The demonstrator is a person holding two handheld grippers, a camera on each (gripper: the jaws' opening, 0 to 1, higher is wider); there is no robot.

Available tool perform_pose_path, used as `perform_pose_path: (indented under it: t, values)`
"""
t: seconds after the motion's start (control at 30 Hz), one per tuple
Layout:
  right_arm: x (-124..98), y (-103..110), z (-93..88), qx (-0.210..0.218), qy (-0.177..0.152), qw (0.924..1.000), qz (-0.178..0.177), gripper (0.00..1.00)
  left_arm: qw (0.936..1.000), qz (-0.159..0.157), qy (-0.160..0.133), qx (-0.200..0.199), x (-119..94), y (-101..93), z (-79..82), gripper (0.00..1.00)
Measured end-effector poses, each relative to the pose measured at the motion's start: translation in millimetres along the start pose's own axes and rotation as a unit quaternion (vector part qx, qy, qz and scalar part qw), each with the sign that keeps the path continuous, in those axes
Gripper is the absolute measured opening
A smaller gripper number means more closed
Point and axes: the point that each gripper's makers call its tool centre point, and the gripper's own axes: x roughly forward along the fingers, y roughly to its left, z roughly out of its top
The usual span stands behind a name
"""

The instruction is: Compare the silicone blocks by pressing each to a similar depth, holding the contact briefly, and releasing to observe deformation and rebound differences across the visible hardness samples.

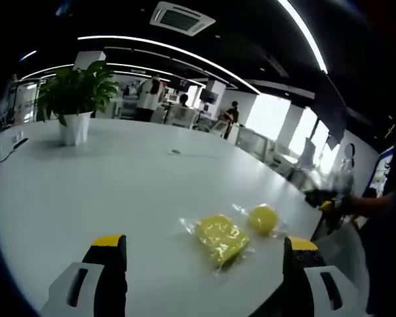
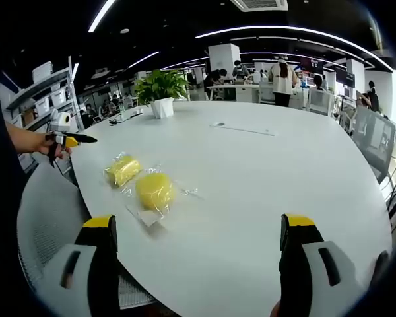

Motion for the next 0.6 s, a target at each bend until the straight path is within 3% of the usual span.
perform_pose_path:
  t: [0.37, 0.6]
  values:
    - [-4, -6, 5.1, 0.004, -0.013, 0.9999, -0.005, 0.97, 0.9999, 0.001, 0.011, -0.006, 7, -1.4, 2.9, 1.00]
    - [-6, -5, 4.9, 0.006, -0.015, 0.9999, -0.002, 0.97, 0.9993, 0.000, 0.005, -0.037, 12, 8.6, 8.9, 1.00]
